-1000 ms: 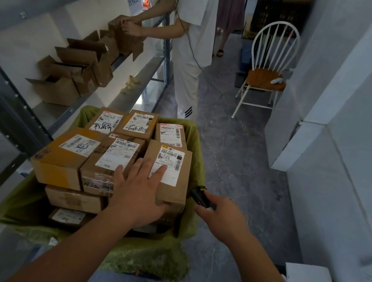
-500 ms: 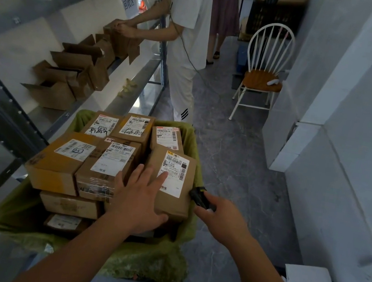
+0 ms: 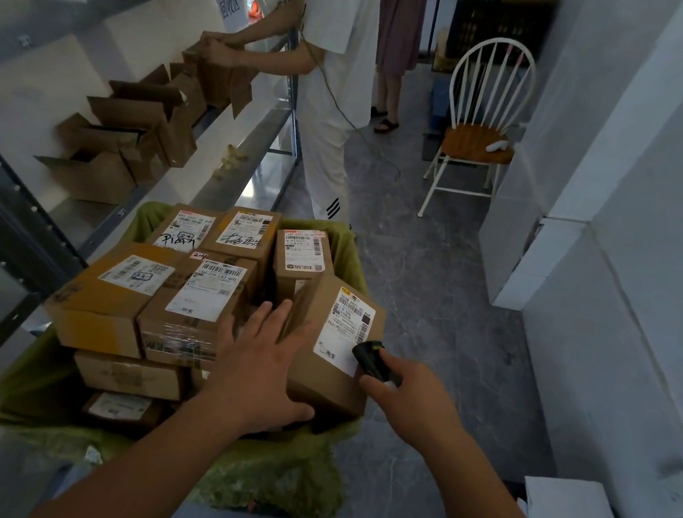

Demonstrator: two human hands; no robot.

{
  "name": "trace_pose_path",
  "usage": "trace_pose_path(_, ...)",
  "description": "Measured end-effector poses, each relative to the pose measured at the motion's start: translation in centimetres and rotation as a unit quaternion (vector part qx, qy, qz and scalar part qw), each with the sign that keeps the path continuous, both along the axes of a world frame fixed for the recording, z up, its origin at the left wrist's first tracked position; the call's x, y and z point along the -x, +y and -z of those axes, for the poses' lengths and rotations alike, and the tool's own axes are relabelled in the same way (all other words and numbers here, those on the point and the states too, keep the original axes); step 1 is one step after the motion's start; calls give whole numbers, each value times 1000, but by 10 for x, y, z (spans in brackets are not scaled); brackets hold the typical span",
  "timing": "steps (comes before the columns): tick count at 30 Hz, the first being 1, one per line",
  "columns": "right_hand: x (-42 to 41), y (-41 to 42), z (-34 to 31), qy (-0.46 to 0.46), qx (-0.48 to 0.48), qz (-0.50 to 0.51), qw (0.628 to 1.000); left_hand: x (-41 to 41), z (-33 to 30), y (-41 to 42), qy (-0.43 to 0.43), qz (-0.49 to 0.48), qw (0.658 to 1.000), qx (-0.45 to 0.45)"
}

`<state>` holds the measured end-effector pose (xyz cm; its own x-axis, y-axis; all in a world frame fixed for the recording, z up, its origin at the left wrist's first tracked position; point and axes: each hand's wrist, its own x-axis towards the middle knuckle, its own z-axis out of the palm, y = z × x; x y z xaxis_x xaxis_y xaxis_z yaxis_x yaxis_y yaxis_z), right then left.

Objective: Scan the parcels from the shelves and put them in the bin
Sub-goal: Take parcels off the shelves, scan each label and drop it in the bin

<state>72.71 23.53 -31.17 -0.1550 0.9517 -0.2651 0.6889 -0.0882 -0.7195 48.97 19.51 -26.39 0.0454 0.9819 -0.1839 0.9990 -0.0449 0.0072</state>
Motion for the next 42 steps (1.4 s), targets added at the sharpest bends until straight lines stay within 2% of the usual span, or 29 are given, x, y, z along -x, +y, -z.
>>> trace_pose_path(5,-3,-6,-1,-8,-1,-7,1000,-4,4,1,0,-5,1000,4)
trace_pose_path(13,-7,-7,-1,-2,-5,9,1000,0,10,0,-21,-32,997,-60)
trace_pose_path(20,-2,-9,1,-49,11,-13,999,17,10,-8,22,-51,994,-89)
trace_pose_path(25,8,-6,-5,-48,32,-41,997,26,7,-12,21,-71,992,-106)
trace_pose_path(29,14,-3,-6,-43,42,-53,997,29,7,-13,-3,-83,990,-117)
trace_pose_path(36,16,-2,-4,-18,60,-42,997,29,9,-8,-149,-91,976,-128)
trace_pose_path(42,21,-5,-3,-29,68,-58,996,35,18,-13,-168,-113,972,-123)
